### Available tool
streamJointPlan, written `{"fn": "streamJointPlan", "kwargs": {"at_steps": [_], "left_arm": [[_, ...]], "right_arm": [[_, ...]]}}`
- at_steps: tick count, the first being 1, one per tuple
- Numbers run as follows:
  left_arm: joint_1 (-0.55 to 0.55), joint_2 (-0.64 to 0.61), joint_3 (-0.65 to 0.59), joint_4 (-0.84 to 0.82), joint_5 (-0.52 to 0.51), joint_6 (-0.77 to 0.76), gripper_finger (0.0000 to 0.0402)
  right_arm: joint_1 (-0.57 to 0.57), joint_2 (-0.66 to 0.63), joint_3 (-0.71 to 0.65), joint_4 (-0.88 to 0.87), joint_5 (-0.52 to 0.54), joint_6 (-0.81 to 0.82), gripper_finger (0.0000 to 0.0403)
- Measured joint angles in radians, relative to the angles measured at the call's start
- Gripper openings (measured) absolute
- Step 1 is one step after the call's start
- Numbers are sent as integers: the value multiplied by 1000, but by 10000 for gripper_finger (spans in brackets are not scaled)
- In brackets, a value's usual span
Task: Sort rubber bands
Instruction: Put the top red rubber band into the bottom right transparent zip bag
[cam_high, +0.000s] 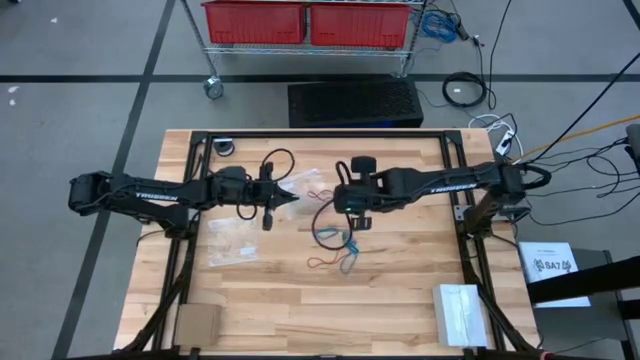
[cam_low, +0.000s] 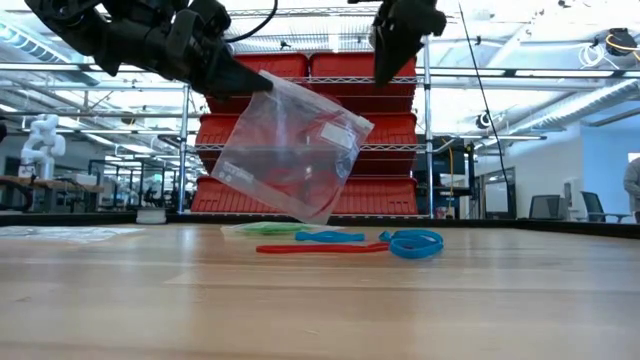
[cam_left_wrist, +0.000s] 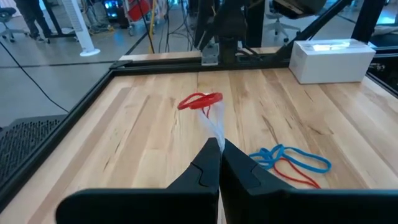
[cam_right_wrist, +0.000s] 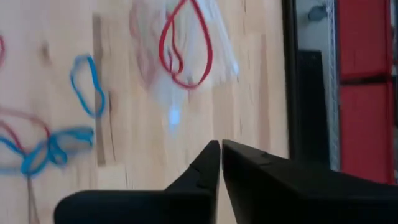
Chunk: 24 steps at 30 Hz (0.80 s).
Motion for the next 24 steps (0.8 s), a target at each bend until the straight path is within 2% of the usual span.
{"fn": "streamJointPlan", "kwargs": {"at_steps": [6,12,16,20,24], "left_arm": [[0,0,0,-3,0,0,2],[0,0,0,-3,0,0,2],[0,0,0,-3,0,0,2],[0,0,0,-3,0,0,2],[0,0,0,-3,0,0,2]], "right_arm": [[-111,-104,-258,393,-168,-32,2],[-205,-106,-375,630,-441,12,1],[-214,-106,-394,677,-565,48,1],[-194,-106,-394,724,-617,56,0],[-173,-106,-383,746,-624,55,0]]}}
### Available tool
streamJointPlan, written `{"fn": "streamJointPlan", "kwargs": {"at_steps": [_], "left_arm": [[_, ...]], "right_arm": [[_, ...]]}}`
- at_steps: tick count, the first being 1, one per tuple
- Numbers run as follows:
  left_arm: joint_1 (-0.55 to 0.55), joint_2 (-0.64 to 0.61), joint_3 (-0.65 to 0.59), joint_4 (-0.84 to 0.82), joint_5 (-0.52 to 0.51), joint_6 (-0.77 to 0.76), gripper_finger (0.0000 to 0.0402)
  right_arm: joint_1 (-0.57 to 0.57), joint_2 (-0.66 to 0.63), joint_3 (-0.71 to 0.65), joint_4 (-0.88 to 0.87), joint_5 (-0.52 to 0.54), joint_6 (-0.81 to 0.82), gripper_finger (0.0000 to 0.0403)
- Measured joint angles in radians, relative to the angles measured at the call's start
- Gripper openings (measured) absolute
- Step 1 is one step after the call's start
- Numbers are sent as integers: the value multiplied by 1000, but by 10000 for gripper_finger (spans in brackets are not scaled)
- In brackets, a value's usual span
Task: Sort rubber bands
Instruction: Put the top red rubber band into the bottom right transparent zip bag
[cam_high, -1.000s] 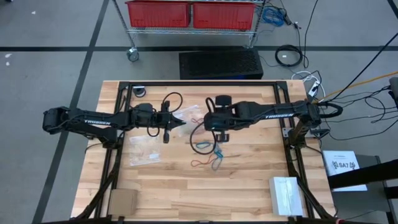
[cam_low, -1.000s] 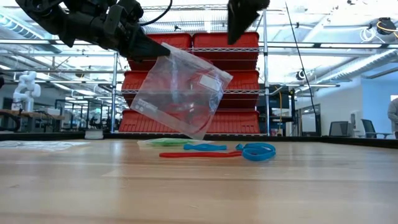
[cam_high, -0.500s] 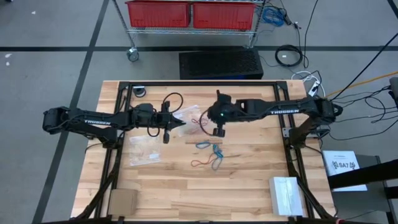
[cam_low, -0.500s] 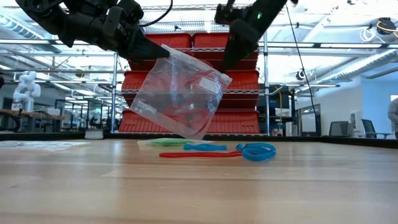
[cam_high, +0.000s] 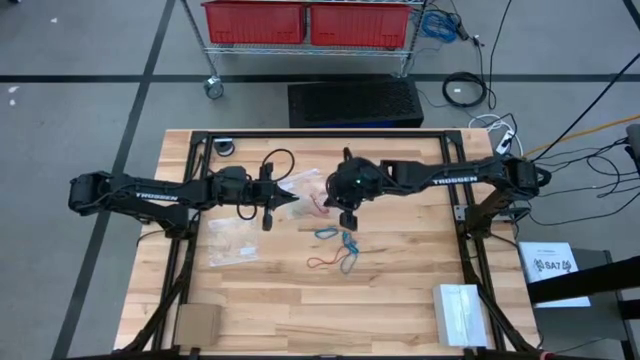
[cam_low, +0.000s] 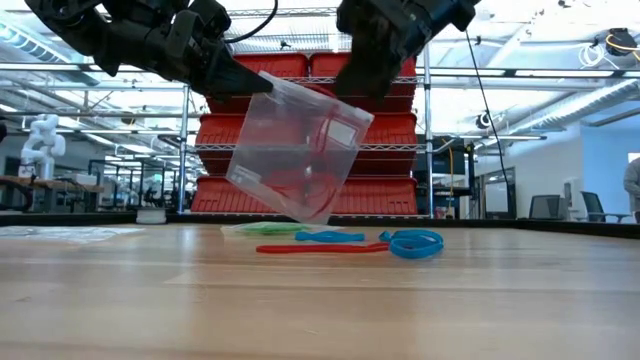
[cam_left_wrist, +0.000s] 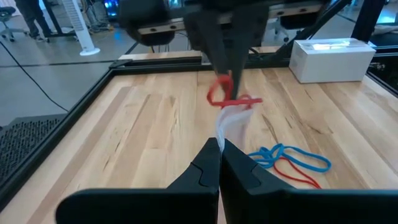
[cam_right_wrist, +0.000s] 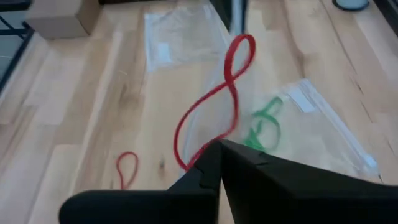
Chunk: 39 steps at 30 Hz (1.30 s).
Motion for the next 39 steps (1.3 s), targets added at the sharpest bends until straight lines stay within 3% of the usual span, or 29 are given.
{"fn": "streamJointPlan", "kwargs": {"at_steps": [15,24,29,39], "left_arm": [[0,0,0,0,0,0,2],[0,0,0,0,0,0,2],[0,0,0,0,0,0,2],[0,0,0,0,0,0,2]], "right_arm": [[59,0,42,0,63,-45,0],[60,0,42,-7,194,-68,0],[79,0,42,-3,344,-86,0],[92,7,42,-7,315,-72,0]]}}
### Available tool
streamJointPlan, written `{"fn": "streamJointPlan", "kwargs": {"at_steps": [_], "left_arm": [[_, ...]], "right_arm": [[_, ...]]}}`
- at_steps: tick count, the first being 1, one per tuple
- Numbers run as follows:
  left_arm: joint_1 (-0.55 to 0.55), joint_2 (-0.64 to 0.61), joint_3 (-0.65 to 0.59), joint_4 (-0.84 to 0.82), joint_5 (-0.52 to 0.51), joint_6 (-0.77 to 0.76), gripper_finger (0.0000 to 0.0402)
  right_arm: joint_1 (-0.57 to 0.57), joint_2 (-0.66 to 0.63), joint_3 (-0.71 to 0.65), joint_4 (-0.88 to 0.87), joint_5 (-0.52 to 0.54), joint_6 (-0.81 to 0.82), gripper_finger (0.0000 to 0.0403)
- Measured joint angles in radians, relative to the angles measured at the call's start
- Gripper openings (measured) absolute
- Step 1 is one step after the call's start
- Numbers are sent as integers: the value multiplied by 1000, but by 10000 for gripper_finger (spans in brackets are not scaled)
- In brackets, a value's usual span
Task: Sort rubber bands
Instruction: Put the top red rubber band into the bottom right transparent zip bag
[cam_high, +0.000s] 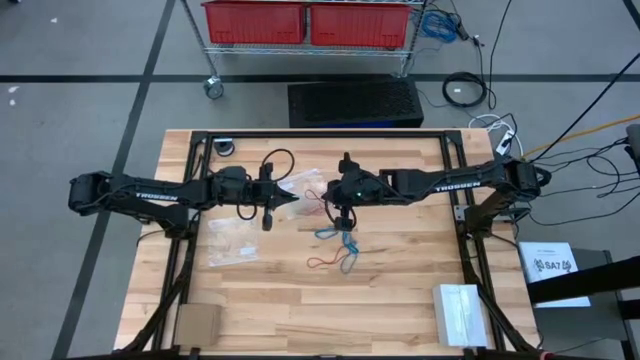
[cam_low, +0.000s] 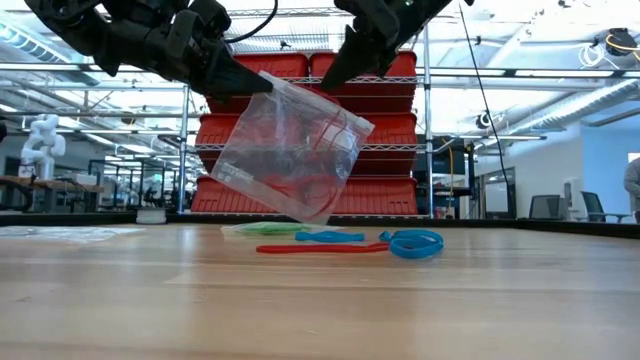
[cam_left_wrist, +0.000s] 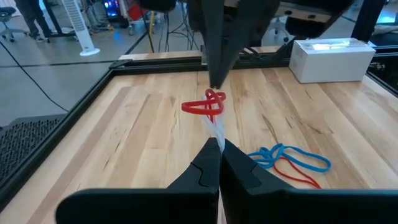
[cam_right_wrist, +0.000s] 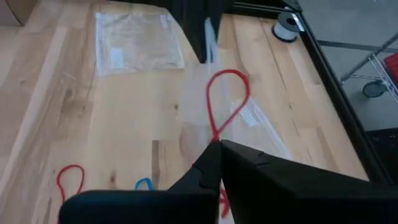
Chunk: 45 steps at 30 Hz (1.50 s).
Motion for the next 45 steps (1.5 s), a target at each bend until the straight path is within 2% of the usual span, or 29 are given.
{"fn": "streamJointPlan", "kwargs": {"at_steps": [19,27,34,38,45], "left_arm": [[0,0,0,1,0,0,2],[0,0,0,1,0,-1,2],[0,0,0,0,0,-1,2],[0,0,0,1,0,-2,2],[0,0,0,0,0,-2,2]], "right_arm": [[28,40,4,51,-30,-5,0],[-17,56,6,46,-25,5,0],[-29,85,7,36,-79,12,1],[-21,76,6,8,-79,20,23],[10,-28,72,-141,-75,3,99]]}}
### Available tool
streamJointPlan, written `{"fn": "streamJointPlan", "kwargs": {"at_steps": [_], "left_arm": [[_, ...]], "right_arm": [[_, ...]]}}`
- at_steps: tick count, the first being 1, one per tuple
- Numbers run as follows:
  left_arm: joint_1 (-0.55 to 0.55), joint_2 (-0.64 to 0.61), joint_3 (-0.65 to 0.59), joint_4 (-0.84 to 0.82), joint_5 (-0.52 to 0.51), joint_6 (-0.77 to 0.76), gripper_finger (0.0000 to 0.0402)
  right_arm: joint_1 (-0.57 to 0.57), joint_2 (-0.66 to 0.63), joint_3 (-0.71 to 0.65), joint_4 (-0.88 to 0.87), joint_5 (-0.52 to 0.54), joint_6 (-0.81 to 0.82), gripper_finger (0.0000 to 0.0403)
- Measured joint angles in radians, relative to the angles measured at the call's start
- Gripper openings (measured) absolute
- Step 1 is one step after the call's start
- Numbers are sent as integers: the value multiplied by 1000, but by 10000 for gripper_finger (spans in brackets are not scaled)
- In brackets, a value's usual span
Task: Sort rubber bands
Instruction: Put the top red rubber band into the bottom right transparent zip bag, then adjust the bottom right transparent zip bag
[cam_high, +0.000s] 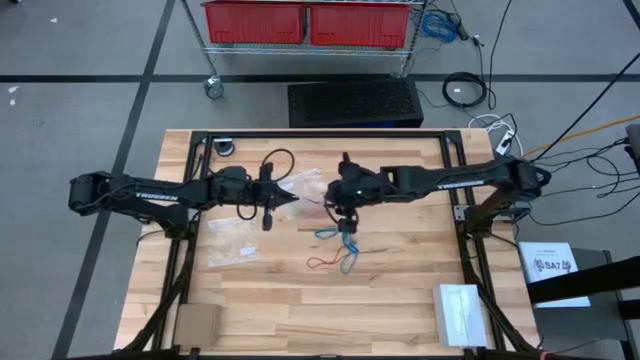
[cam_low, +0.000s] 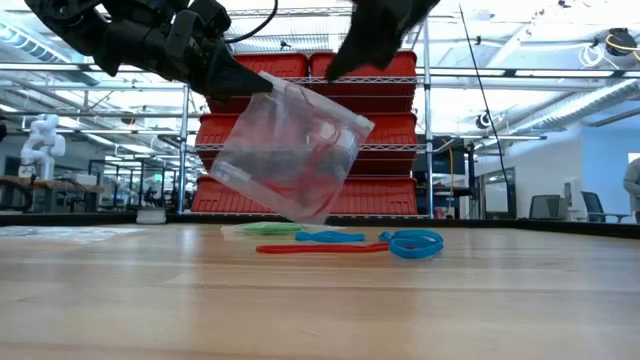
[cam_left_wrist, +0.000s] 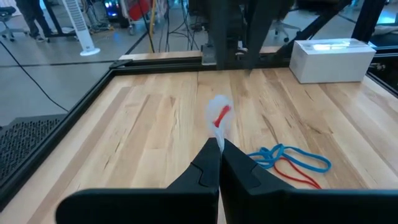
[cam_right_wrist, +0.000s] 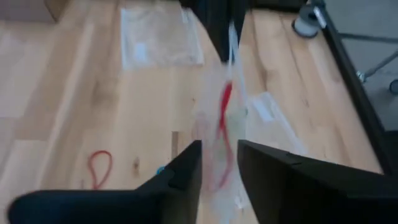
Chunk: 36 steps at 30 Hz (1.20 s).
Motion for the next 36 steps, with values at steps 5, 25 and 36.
{"fn": "streamJointPlan", "kwargs": {"at_steps": [5,25,36], "left_arm": [[0,0,0,1,0,-2,2],[0,0,0,11,0,1,2],[0,0,0,28,12,1,2]], "right_arm": [[27,-75,30,-140,71,-1,144],[-40,-257,-750,751,52,78,136],[-38,-133,-787,1060,44,138,130]]}}
